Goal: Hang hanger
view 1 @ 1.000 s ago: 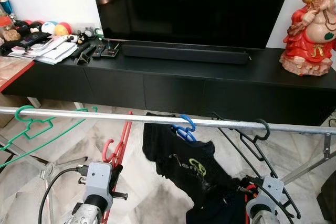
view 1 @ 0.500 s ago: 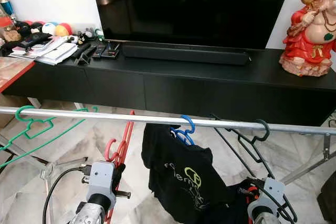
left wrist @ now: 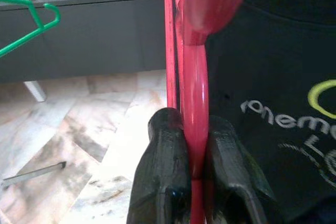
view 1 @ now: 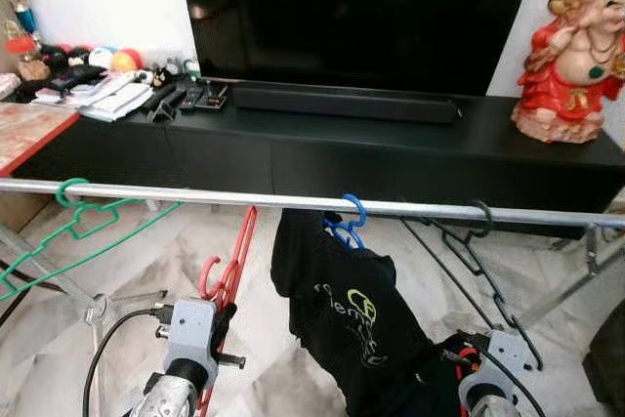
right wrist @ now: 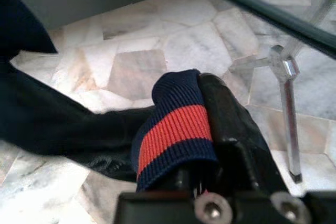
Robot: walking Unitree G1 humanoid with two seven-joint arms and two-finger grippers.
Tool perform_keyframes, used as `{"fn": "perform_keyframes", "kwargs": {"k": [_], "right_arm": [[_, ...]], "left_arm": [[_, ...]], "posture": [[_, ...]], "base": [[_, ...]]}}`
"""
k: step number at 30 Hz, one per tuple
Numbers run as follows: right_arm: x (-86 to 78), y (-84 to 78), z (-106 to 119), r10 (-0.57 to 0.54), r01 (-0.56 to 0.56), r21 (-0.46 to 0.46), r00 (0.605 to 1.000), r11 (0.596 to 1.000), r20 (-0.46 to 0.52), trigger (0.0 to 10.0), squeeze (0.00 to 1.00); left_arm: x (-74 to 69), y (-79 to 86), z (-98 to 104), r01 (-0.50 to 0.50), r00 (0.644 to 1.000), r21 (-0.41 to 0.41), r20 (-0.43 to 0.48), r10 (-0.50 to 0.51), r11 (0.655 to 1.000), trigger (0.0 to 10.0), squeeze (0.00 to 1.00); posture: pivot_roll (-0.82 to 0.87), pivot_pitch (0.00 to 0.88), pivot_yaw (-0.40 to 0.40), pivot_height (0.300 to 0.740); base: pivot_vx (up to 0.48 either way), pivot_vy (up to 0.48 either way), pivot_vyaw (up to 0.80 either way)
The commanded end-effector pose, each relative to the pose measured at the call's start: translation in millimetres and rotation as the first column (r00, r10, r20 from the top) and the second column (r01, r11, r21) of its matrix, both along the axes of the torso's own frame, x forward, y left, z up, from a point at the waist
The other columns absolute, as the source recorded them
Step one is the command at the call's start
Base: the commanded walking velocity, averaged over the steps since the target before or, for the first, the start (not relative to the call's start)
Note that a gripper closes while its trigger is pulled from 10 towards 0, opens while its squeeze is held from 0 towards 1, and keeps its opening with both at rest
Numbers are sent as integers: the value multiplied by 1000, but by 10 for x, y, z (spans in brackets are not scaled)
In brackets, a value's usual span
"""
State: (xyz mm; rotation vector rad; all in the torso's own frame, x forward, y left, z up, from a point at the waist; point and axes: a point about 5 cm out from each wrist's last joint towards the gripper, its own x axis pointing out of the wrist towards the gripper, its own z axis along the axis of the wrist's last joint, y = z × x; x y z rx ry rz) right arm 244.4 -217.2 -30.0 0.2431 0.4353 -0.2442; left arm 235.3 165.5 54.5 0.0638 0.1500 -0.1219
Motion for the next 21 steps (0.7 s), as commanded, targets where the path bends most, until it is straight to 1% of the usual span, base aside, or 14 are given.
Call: {"fn": "perform_keyframes", "kwargs": {"k": [1,8,16,21], "right_arm": [[46,-23,51,4,-3,-15,1000,1000,26,10000,0],[67,-28,67,8,-7,-25,1000,1000,27,10000,0],[59,-15,57,13,-13,-25,1000,1000,23,10000,0],[62,-12,59,17,-16,-29,1000,999,22,10000,0]], "left_arm": [[-1,-27,2,11,1000,-4,11,-11,1000,10000,0],[20,-11,12,4,1000,-4,18,-4,1000,10000,0],[12,2,14,-6,1000,-6,19,6,1000,10000,0],[18,12,9,-23,1000,-10,16,24,1000,10000,0]], "posture": [[-2,0,7,740],[1,0,4,740],[3,0,2,740],[4,0,1,740]], "base": [[-266,0,0],[-265,0,0],[-265,0,0],[0,0,0]]}}
